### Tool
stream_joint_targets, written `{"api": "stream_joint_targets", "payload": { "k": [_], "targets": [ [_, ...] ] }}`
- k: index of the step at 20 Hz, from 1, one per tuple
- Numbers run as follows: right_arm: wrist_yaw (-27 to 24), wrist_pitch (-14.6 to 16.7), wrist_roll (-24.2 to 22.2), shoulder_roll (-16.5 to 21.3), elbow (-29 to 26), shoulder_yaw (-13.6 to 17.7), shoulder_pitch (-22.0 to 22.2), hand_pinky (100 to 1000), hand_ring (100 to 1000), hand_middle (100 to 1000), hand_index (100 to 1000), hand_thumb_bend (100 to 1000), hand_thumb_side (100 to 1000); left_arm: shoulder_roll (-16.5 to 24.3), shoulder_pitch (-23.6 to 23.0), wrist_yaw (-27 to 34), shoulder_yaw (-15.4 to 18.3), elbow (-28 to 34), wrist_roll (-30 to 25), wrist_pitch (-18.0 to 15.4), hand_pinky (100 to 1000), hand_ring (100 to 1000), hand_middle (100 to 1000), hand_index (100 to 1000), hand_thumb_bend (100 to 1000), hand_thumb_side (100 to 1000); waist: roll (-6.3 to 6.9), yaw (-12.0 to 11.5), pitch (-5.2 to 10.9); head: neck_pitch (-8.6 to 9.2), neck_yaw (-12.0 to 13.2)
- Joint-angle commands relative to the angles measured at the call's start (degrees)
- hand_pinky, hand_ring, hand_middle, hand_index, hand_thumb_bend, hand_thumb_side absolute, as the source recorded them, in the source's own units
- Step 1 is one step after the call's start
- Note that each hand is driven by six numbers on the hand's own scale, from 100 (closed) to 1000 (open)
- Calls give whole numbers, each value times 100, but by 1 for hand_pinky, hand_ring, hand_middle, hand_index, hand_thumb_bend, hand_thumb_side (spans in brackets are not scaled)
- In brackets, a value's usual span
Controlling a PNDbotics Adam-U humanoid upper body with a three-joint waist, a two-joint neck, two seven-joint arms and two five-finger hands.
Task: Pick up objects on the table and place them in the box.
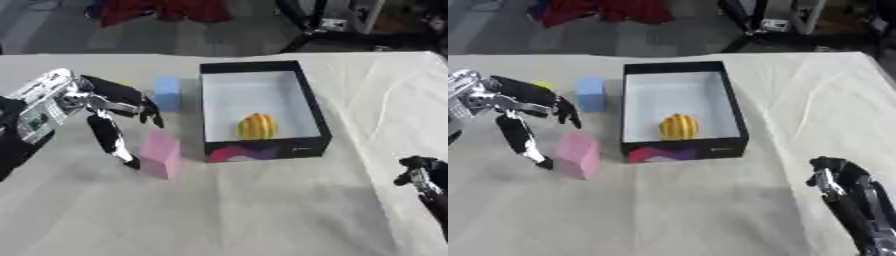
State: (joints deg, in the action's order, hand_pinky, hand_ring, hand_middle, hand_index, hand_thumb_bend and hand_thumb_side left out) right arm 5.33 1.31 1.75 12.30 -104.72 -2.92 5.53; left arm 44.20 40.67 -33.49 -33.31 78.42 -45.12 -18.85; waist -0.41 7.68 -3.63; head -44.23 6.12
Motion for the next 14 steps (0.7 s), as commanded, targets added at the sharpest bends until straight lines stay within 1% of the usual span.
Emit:
{"api": "stream_joint_targets", "payload": {
  "k": [1,4,7,9,10,12,14],
  "targets": [
    [19,16,-8,82,-62,6,-55,713,514,429,633,100,611,11,43,-214,99,45,-685,-711,790,753,813,896,590,538,70,3,159,11,-46],
    [17,19,-11,81,-63,5,-57,713,515,429,633,100,612,-63,17,-285,71,10,-685,-753,780,735,793,877,569,526,68,7,157,11,-61],
    [18,19,-10,78,-62,7,-57,713,515,429,632,100,611,-114,21,-344,118,35,-685,-759,724,651,709,800,475,447,67,7,156,11,-62],
    [18,19,-9,76,-61,8,-58,713,514,429,632,100,611,-134,27,-369,155,63,-685,-743,706,620,675,774,453,424,67,9,156,11,-61],
    [18,19,-9,75,-60,8,-58,713,514,429,632,100,612,-138,37,-387,182,71,-668,-729,663,558,600,714,401,372,67,10,157,11,-58],
    [18,20,-10,74,-59,10,-59,713,514,429,632,100,611,-135,62,-444,257,80,-526,-696,627,503,535,655,364,337,67,11,160,11,-62],
    [18,20,-7,74,-58,14,-56,713,514,429,631,100,611,-110,89,-491,354,121,-306,-659,603,468,494,610,336,326,67,11,161,11,-65]
  ]
}}
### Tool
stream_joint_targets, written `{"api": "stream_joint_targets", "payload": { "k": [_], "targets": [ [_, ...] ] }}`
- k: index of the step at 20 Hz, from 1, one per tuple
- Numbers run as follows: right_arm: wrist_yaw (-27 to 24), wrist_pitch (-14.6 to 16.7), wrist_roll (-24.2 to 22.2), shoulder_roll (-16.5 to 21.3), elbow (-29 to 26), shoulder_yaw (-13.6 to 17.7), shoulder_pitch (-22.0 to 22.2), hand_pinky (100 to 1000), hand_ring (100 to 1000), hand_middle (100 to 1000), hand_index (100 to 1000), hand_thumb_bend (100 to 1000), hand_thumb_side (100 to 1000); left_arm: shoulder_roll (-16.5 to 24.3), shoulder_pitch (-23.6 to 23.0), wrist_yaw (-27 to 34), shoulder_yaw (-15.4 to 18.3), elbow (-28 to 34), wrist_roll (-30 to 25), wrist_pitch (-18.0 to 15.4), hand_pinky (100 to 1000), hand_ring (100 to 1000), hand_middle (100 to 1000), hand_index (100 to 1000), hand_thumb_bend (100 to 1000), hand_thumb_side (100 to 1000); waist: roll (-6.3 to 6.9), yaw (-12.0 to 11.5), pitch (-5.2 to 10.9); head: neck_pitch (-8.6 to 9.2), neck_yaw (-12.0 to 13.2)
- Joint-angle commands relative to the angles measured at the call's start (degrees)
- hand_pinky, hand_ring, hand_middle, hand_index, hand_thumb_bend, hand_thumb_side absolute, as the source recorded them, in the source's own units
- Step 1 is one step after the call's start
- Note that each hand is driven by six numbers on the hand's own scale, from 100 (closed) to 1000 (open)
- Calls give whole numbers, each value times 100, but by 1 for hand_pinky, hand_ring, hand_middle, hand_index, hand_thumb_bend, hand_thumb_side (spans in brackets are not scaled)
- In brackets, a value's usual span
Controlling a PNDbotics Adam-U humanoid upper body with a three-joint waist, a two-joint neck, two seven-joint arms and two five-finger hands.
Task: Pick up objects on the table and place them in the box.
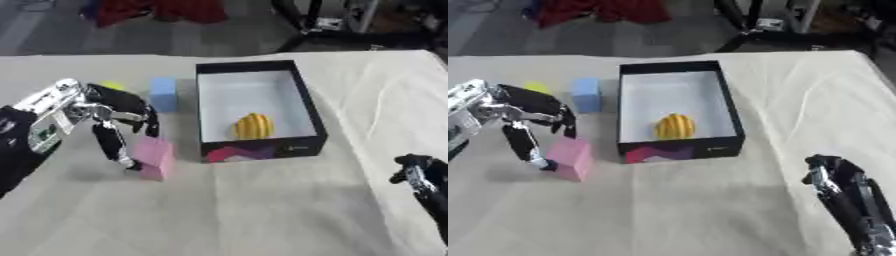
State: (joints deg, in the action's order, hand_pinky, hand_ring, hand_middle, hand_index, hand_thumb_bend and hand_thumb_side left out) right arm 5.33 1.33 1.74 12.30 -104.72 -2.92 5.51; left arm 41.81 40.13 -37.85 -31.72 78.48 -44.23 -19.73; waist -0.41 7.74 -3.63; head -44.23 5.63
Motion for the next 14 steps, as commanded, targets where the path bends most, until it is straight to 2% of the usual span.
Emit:
{"api": "stream_joint_targets", "payload": {
  "k": [1,3,4,9,12,14],
  "targets": [
    [19,19,-5,74,-58,15,-53,713,514,429,631,100,611,149,151,-79,244,159,-286,-548,603,468,494,610,336,326,68,4,161,11,-17],
    [20,19,-4,75,-58,15,-53,713,514,429,631,100,611,169,145,-115,270,204,-169,-522,603,468,494,610,336,326,68,5,161,11,-16],
    [20,18,-3,74,-56,16,-48,713,514,429,631,100,610,198,215,-113,355,255,-100,-491,594,443,466,580,312,319,66,1,166,11,-18],
    [28,16,14,68,-50,32,-18,713,514,429,631,100,614,314,813,120,1029,809,182,-69,599,438,460,581,305,320,60,-29,181,11,-27],
    [27,17,5,63,-44,22,-1,712,514,429,631,100,615,-14,1361,-60,1139,689,313,67,618,456,476,602,312,325,48,-37,200,11,6],
    [23,15,3,55,-38,19,7,712,514,428,630,100,617,-409,1690,-324,1124,321,411,86,618,457,478,604,312,322,35,-39,208,11,28]
  ]
}}
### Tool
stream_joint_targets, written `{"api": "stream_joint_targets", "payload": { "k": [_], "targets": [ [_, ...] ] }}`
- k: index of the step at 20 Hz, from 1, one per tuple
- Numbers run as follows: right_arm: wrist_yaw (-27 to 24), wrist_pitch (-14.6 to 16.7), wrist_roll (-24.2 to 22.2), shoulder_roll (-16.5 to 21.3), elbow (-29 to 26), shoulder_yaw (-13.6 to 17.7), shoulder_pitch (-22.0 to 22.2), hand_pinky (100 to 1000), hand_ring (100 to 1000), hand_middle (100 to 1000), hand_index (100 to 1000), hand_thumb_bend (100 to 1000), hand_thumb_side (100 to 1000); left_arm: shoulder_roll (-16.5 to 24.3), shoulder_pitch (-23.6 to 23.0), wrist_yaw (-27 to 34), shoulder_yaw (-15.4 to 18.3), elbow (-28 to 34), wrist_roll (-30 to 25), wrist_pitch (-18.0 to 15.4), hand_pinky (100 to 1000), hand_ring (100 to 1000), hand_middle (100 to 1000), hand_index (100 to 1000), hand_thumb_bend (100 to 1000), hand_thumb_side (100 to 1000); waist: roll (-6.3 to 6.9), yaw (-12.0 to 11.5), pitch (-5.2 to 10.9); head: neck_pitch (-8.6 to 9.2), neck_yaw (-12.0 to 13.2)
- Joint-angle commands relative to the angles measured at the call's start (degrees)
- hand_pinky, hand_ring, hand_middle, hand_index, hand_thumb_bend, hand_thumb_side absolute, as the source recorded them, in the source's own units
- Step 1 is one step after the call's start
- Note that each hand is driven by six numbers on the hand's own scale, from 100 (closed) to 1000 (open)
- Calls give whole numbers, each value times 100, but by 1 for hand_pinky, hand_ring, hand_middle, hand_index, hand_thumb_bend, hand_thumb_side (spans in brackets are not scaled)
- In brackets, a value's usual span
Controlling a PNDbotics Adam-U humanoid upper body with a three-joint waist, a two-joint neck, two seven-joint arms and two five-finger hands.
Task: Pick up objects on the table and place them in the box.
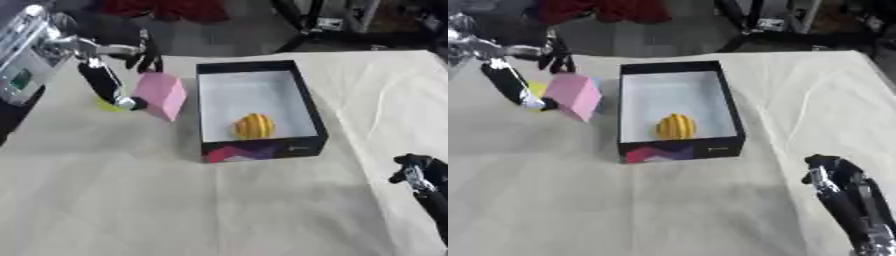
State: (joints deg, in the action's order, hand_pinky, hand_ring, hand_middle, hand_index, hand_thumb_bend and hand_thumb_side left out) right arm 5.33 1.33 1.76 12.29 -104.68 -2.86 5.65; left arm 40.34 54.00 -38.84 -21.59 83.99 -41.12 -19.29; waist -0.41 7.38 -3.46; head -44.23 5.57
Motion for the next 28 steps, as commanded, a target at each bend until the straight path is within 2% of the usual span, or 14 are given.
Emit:
{"api": "stream_joint_targets", "payload": {
  "k": [1,4,7,11,13,14,16,19,21,23,28],
  "targets": [
    [20,14,-3,50,-40,8,-7,712,514,428,630,100,618,-524,441,-411,93,-506,145,36,618,458,480,606,312,323,28,1,192,11,45],
    [3,15,-26,27,-38,-20,-18,712,514,429,630,100,618,-1437,675,-1163,177,-1514,347,-13,618,464,485,612,308,323,-11,33,187,11,47],
    [-27,21,-67,-4,-42,-57,-55,712,514,429,630,100,615,-2227,754,-2070,434,-2471,795,-5,619,467,489,618,321,336,-66,110,171,11,80],
    [-58,15,-100,-31,-36,-90,-83,712,515,429,630,100,627,-2964,859,-3131,783,-3338,1670,128,638,479,499,634,350,361,-90,171,154,11,109],
    [-62,17,-124,-38,-34,-110,-96,712,515,429,630,100,623,-3171,874,-3433,880,-3591,2051,192,690,549,573,709,426,431,-93,187,152,11,128],
    [-65,20,-131,-40,-34,-113,-101,712,515,429,630,100,621,-3235,871,-3537,899,-3679,2203,211,722,599,623,789,490,498,-96,190,151,11,126],
    [-68,20,-125,-41,-34,-101,-101,712,514,429,630,100,621,-3301,851,-3675,906,-3813,2391,222,761,691,725,883,643,634,-100,181,150,11,112],
    [-68,19,-114,-42,-35,-90,-94,712,514,429,630,100,620,-3290,826,-3752,957,-3937,2463,267,789,749,795,911,711,712,-104,161,153,11,104],
    [-66,20,-113,-41,-34,-87,-87,712,514,429,630,100,621,-3214,841,-3738,978,-3960,2405,270,806,774,832,923,711,718,-102,147,156,11,102],
    [-59,18,-108,-39,-31,-80,-78,712,515,429,630,100,619,-3055,893,-3638,985,-3889,2230,192,814,780,840,926,666,679,-98,129,162,11,106],
    [-39,14,-65,-24,-22,-36,-55,712,514,429,630,100,622,-2210,1069,-2701,964,-3285,1548,-157,823,777,815,901,559,593,-63,68,183,11,125]
  ]
}}
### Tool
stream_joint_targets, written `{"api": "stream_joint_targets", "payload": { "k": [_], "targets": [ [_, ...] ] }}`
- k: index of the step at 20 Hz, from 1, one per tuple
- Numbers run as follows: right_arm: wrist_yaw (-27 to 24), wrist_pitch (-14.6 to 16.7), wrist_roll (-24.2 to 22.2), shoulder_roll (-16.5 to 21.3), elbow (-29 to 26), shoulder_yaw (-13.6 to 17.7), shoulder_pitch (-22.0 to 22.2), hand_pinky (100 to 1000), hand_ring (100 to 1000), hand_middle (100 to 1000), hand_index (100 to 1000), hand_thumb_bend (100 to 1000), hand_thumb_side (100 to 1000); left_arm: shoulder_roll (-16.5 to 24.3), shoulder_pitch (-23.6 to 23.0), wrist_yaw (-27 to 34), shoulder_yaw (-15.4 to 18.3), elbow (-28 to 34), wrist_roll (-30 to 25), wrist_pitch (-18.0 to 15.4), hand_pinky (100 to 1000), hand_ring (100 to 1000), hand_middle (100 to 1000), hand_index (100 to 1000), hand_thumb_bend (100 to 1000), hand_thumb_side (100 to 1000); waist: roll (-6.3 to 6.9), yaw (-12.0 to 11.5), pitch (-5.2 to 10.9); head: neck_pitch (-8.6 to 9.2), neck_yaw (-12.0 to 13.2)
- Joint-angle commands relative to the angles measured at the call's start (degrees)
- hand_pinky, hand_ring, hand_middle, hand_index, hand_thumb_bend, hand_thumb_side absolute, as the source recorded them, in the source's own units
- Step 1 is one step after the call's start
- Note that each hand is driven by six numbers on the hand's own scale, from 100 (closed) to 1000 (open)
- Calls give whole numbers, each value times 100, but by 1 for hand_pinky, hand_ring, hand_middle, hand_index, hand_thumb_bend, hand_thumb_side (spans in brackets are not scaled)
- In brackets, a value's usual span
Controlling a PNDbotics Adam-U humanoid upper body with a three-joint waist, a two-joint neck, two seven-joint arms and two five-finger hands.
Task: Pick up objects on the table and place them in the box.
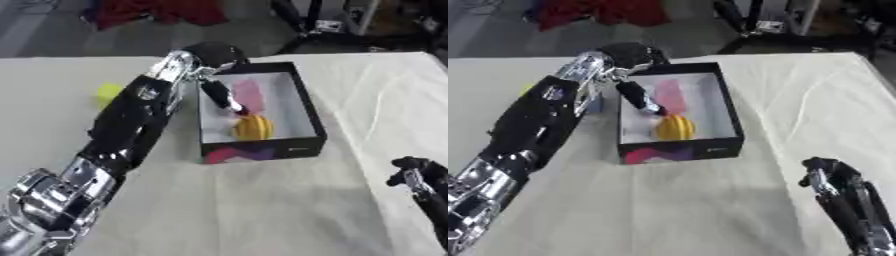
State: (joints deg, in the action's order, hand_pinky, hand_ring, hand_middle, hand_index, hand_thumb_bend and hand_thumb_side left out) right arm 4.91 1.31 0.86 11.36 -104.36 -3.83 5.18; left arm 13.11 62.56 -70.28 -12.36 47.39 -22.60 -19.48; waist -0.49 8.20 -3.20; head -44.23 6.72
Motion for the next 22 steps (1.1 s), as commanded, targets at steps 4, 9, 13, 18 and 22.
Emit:
{"api": "stream_joint_targets", "payload": {
  "k": [4,9,13,18,22],
  "targets": [
    [22,16,48,93,-48,82,14,712,514,428,630,100,625,1319,221,1219,49,968,-1004,-245,838,798,821,900,518,527,-8,-46,172,11,13],
    [45,16,59,115,-41,91,32,711,514,428,630,100,628,1950,122,1261,38,1115,-1894,-329,860,836,872,920,500,466,30,-62,181,11,85],
    [52,12,68,118,-37,98,32,711,514,428,629,100,628,2110,9,929,169,694,-2171,-256,850,829,862,908,479,414,33,-60,176,11,65],
    [49,12,64,111,-38,97,23,711,514,428,630,100,629,2045,-44,148,401,-163,-2238,-95,846,831,867,908,472,387,25,-49,168,11,12],
    [43,14,51,103,-38,85,11,711,514,428,630,100,626,1928,-78,-327,632,-705,-2116,110,826,803,844,890,433,337,13,-42,163,11,-22]
  ]
}}
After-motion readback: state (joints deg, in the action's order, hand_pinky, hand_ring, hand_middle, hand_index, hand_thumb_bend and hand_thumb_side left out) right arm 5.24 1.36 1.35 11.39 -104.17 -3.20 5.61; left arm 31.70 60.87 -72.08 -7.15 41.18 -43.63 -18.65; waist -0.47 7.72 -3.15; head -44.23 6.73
